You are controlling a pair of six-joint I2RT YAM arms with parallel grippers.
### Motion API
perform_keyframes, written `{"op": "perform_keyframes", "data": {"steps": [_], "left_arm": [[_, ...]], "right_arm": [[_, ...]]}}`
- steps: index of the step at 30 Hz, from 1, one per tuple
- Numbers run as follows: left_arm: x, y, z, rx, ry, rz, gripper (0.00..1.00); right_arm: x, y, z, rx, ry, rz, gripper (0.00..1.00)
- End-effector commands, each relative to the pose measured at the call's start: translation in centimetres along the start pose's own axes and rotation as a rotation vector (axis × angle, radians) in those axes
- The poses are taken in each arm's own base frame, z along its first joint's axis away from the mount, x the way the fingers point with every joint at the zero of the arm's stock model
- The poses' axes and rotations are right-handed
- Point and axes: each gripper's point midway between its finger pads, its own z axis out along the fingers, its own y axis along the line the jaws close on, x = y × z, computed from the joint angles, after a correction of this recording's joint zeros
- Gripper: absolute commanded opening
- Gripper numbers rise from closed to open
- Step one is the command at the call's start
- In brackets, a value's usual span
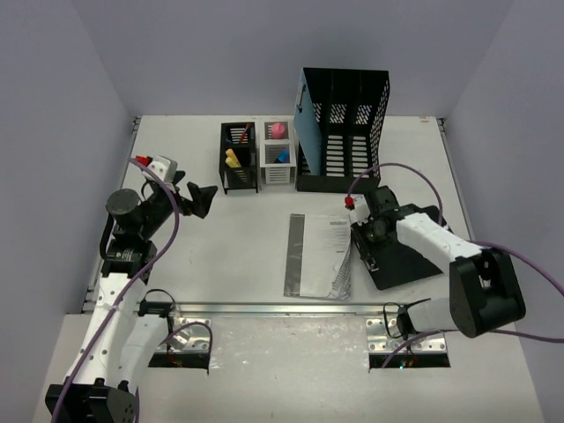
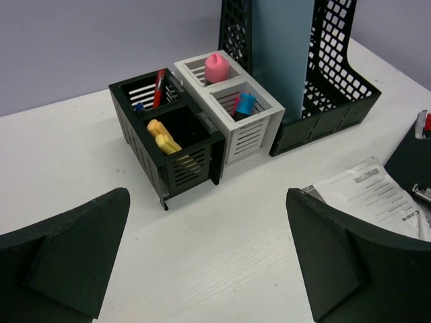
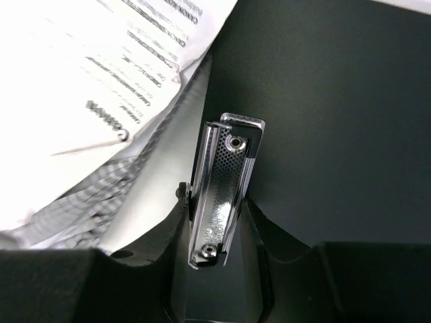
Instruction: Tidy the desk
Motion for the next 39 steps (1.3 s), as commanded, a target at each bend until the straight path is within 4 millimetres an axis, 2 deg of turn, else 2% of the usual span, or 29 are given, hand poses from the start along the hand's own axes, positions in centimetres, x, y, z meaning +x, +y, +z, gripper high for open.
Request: {"op": "perform_keyframes", "data": {"steps": [1, 2, 5, 10, 12, 16, 18, 20, 26, 27, 28, 31, 32, 34, 35, 36, 37, 38, 39], "left_arm": [[-1.3, -1.6, -0.4, 0.078, -0.052, 0.031, 0.99], [-1.4, -2.3, -0.7, 0.113, -0.062, 0.042, 0.98], [-2.0, -3.8, -1.2, 0.192, -0.106, 0.100, 0.97], [-1.8, -6.3, -2.3, 0.340, -0.140, 0.213, 0.97], [-1.8, -6.4, -2.3, 0.356, -0.146, 0.251, 0.97], [-1.5, -6.3, -1.8, 0.379, -0.129, 0.308, 0.97], [-1.5, -7.0, -1.6, 0.414, -0.130, 0.331, 0.97], [-1.0, -7.6, -1.7, 0.471, -0.125, 0.373, 0.98], [1.3, -11.6, -3.0, 0.726, -0.167, 0.595, 0.99], [1.6, -12.7, -3.2, 0.779, -0.185, 0.639, 0.99], [1.7, -13.1, -3.1, 0.798, -0.219, 0.732, 0.99], [2.1, -14.9, -2.8, 0.866, -0.266, 0.862, 0.97], [1.7, -15.4, -2.7, 0.886, -0.278, 0.886, 0.95], [2.2, -17.0, -1.9, 0.951, -0.276, 0.910, 0.92], [1.3, -17.7, -1.6, 0.966, -0.290, 0.923, 0.89], [2.0, -19.3, -1.3, 1.030, -0.278, 0.913, 0.87], [2.0, -20.0, -0.9, 1.036, -0.273, 0.932, 0.84], [1.4, -20.8, -0.5, 1.046, -0.281, 0.940, 0.77], [2.4, -22.5, -0.1, 1.089, -0.254, 0.941, 0.73]], "right_arm": [[-5.0, 1.5, -5.3, -0.078, -0.157, -0.004, 0.01], [-4.9, 2.4, -6.0, -0.134, -0.153, 0.004, 0.01], [-5.8, 3.1, -7.6, -0.182, -0.208, 0.002, 0.01], [-8.2, 5.2, -11.2, -0.293, -0.345, -0.038, 0.01], [-8.8, 5.6, -12.2, -0.319, -0.366, -0.016, 0.01], [-7.6, 5.3, -11.8, -0.296, -0.317, -0.045, 0.01], [-6.6, 5.0, -11.1, -0.281, -0.297, -0.052, 0.01], [-6.1, 5.4, -11.4, -0.294, -0.318, -0.069, 0.01], [-7.8, 7.9, -14.5, -0.436, -0.399, -0.070, 0.01], [-8.0, 8.3, -14.8, -0.460, -0.401, -0.047, 0.01], [-8.2, 8.6, -15.3, -0.482, -0.411, -0.042, 0.01], [-8.9, 9.5, -16.2, -0.539, -0.429, -0.031, 0.01], [-9.1, 9.8, -16.6, -0.560, -0.430, -0.016, 0.01], [-9.4, 10.1, -16.9, -0.584, -0.430, 0.001, 0.01], [-9.6, 10.3, -17.3, -0.595, -0.436, 0.004, 0.01], [-9.7, 10.5, -17.5, -0.610, -0.436, 0.007, 0.01], [-9.8, 10.6, -17.7, -0.618, -0.437, 0.015, 0.01], [-10.0, 10.7, -18.0, -0.623, -0.441, 0.020, 0.01], [-10.1, 10.8, -18.2, -0.633, -0.442, 0.022, 0.01]]}}
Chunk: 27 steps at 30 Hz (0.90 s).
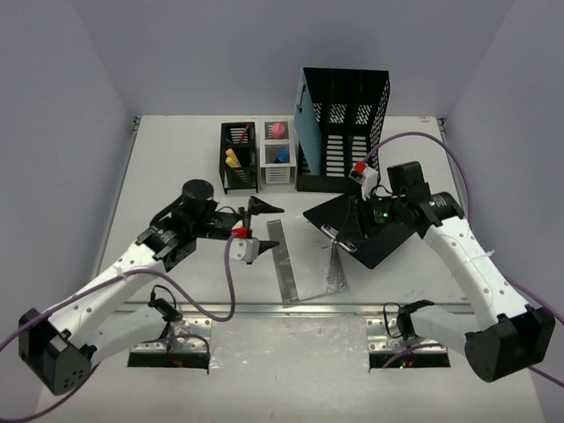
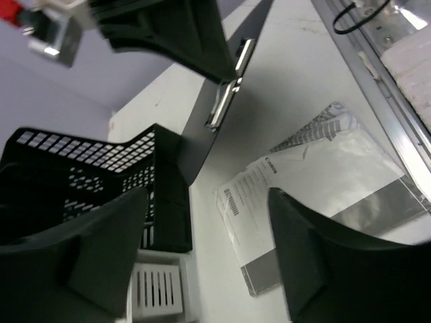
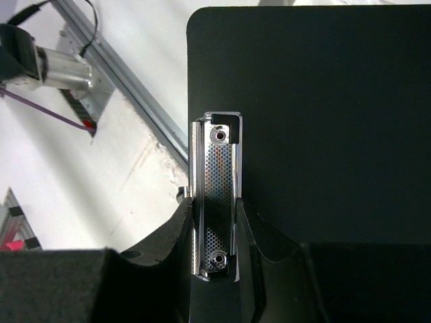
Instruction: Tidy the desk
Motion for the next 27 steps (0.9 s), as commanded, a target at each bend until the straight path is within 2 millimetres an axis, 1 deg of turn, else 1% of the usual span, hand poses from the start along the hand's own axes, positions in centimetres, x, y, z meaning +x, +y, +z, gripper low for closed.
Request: {"op": "perform_keyframes", "data": {"steps": [1, 2, 4, 5, 6, 7, 8, 9, 10, 13, 14, 16, 17, 19, 23, 26, 27], "left_arm": [[-1.2, 0.4, 3.4, 0.068, -0.007, 0.122, 0.64], [-1.4, 0.0, 4.7, 0.095, -0.010, 0.117, 0.60], [-1.8, 0.2, 5.9, 0.098, -0.013, 0.139, 0.52], [-1.4, -0.6, 6.9, 0.133, -0.007, 0.135, 0.50], [-0.9, -0.7, 7.2, 0.146, 0.013, 0.141, 0.50], [-1.2, -0.2, 7.5, 0.145, 0.014, 0.150, 0.49], [-0.7, -0.4, 8.2, 0.159, 0.025, 0.153, 0.49], [-0.9, 0.0, 8.4, 0.154, 0.024, 0.162, 0.49], [-0.7, -0.1, 8.9, 0.163, 0.026, 0.159, 0.49], [-1.0, 0.8, 9.7, 0.148, 0.026, 0.172, 0.50], [-0.9, 0.6, 10.2, 0.157, 0.024, 0.173, 0.50], [-1.1, 1.1, 10.7, 0.148, 0.029, 0.187, 0.50], [-0.9, 0.9, 11.1, 0.160, 0.032, 0.185, 0.50], [-1.0, 1.0, 11.5, 0.164, 0.032, 0.192, 0.49], [-0.4, 0.3, 12.4, 0.199, 0.042, 0.205, 0.46], [-0.3, -0.2, 12.7, 0.218, 0.041, 0.214, 0.38], [-0.2, -0.2, 12.7, 0.220, 0.043, 0.216, 0.31]], "right_arm": [[-2.8, 2.0, -0.8, -0.072, -0.076, -0.008, 0.01], [-2.8, 2.2, -0.9, -0.082, -0.077, -0.005, 0.01], [-2.8, 2.5, -1.0, -0.093, -0.077, 0.005, 0.01], [-2.9, 2.7, -1.0, -0.101, -0.079, 0.003, 0.01], [-2.9, 2.9, -1.1, -0.111, -0.082, 0.006, 0.01], [-2.9, 3.1, -1.2, -0.116, -0.085, 0.006, 0.01], [-3.0, 3.2, -1.2, -0.122, -0.087, 0.010, 0.01], [-2.9, 3.4, -1.2, -0.131, -0.083, 0.014, 0.01], [-2.9, 3.5, -1.2, -0.136, -0.085, 0.015, 0.01], [-2.8, 3.8, -1.3, -0.154, -0.082, 0.024, 0.01], [-2.8, 3.9, -1.3, -0.156, -0.085, 0.023, 0.01], [-2.7, 4.0, -1.3, -0.164, -0.083, 0.026, 0.01], [-2.6, 4.1, -1.3, -0.169, -0.081, 0.029, 0.01], [-2.5, 4.2, -1.3, -0.175, -0.080, 0.038, 0.01], [-2.6, 4.8, -1.4, -0.209, -0.083, 0.051, 0.01], [-2.7, 5.1, -1.4, -0.220, -0.086, 0.052, 0.01], [-2.6, 5.1, -1.4, -0.222, -0.083, 0.057, 0.01]]}}
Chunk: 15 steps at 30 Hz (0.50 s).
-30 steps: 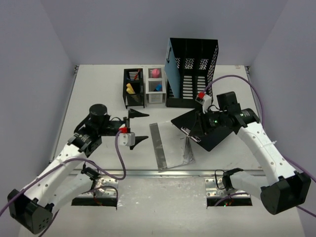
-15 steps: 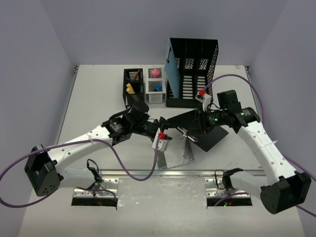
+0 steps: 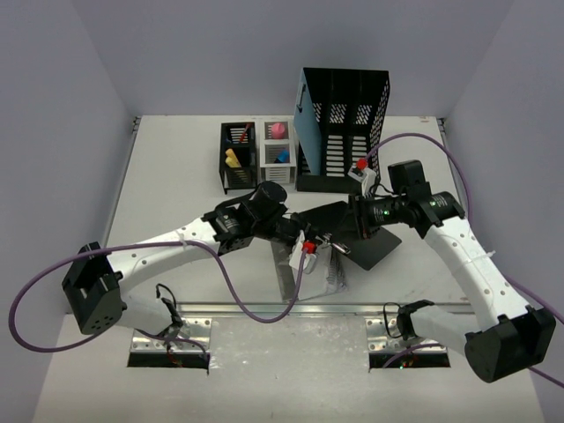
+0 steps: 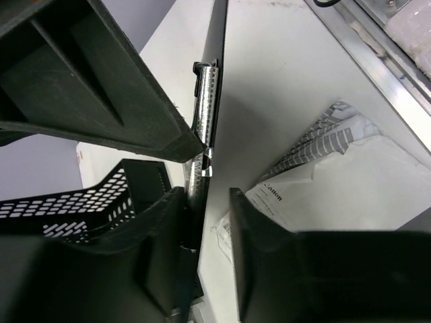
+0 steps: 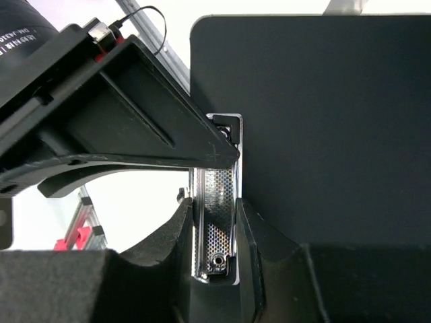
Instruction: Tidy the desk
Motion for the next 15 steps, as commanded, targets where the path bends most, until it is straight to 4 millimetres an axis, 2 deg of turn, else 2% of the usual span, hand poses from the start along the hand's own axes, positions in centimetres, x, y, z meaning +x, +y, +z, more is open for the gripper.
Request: {"op": "perform_keyframes", "data": {"steps": [1, 3, 5, 7, 8, 11, 14, 15], "left_arm": [[-1.7, 1.6, 0.1, -0.022, -0.038, 0.082, 0.26], [-1.6, 1.5, 0.2, -0.018, -0.033, 0.086, 0.12], [-1.5, 1.4, 0.1, -0.021, -0.031, 0.077, 0.07], [-1.7, 1.4, 0.0, -0.030, -0.032, 0.070, 0.03], [-1.5, 1.2, 0.0, -0.034, -0.030, 0.065, 0.00], [-1.7, 0.6, -0.5, -0.035, -0.037, 0.076, 0.00], [-1.9, -0.1, -1.0, -0.023, -0.044, 0.075, 0.00], [-2.2, -0.2, -1.2, -0.024, -0.049, 0.075, 0.00]], "right_arm": [[-1.4, 1.8, -0.6, -0.059, -0.055, -0.050, 0.01], [-1.4, 2.0, -0.6, -0.072, -0.054, -0.049, 0.01], [-1.4, 2.1, -0.7, -0.077, -0.053, -0.050, 0.04], [-1.6, 2.2, -0.8, -0.073, -0.058, -0.069, 0.23], [-1.7, 2.2, -1.0, -0.065, -0.062, -0.095, 0.43], [-3.8, 2.7, -2.4, -0.004, -0.132, -0.226, 0.69], [-6.2, 3.4, -4.2, 0.069, -0.207, -0.380, 0.74], [-7.7, 4.5, -5.4, 0.083, -0.253, -0.448, 0.76]]}}
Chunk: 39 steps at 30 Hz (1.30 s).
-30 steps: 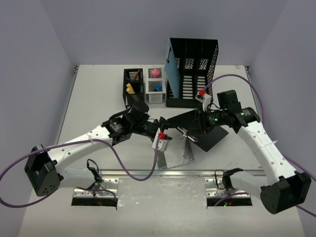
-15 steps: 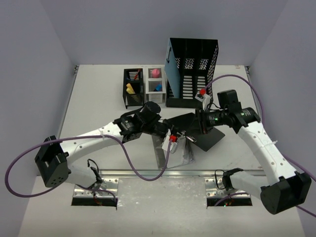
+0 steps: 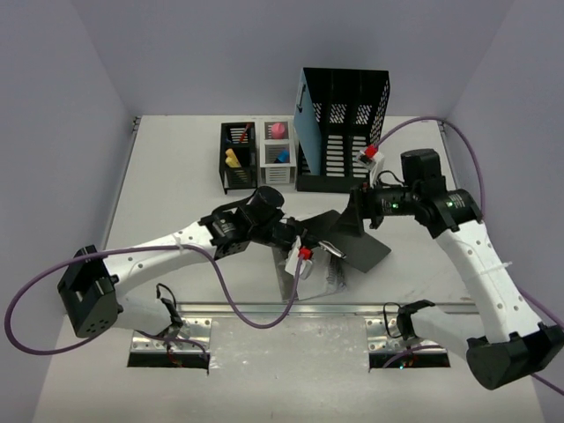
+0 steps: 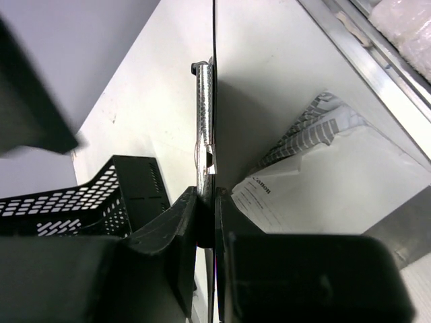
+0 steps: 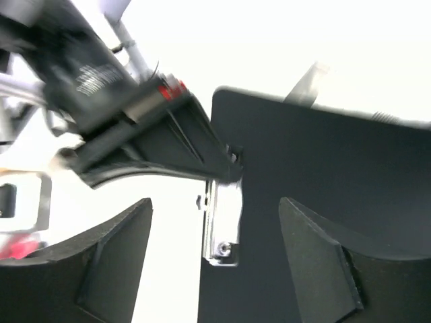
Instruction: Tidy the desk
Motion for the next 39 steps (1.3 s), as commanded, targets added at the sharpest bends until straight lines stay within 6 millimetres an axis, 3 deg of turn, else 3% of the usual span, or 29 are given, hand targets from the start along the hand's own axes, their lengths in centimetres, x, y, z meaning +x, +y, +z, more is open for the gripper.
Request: {"op": "perform_keyframes", "data": {"steps": [1, 4, 7, 12, 14, 23, 27, 36, 39], "left_arm": [[-2.5, 0.7, -1.2, -0.033, -0.065, 0.040, 0.00], [-2.8, 0.4, -1.5, -0.036, -0.072, 0.006, 0.00], [-2.9, 0.3, -1.9, -0.049, -0.081, -0.020, 0.00], [-3.2, 0.7, -2.3, -0.064, -0.108, -0.111, 0.00], [-3.4, 1.0, -2.4, -0.065, -0.120, -0.149, 0.00], [-3.3, 3.1, -2.0, -0.079, -0.145, -0.326, 0.00], [-3.7, 4.0, -1.9, -0.091, -0.175, -0.406, 0.00], [-4.6, 5.1, -2.0, -0.065, -0.235, -0.447, 0.00], [-4.8, 5.3, -1.9, -0.053, -0.248, -0.449, 0.00]], "right_arm": [[-6.3, 2.4, -3.8, 0.072, -0.188, -0.339, 0.76], [-8.5, 4.8, -5.8, 0.060, -0.265, -0.484, 0.80], [-7.5, 6.8, -6.9, 0.005, -0.267, -0.603, 0.83], [-2.3, 4.7, -6.8, 0.051, -0.131, -0.707, 0.86], [-1.1, 4.1, -6.8, 0.064, -0.095, -0.745, 0.86], [1.8, 3.2, -6.7, 0.056, -0.024, -0.826, 0.86], [2.2, 2.1, -6.0, 0.065, -0.005, -0.826, 0.86], [0.5, -0.1, -3.9, 0.075, -0.028, -0.869, 0.83], [-0.1, 0.2, -3.3, 0.035, -0.052, -0.910, 0.71]]}}
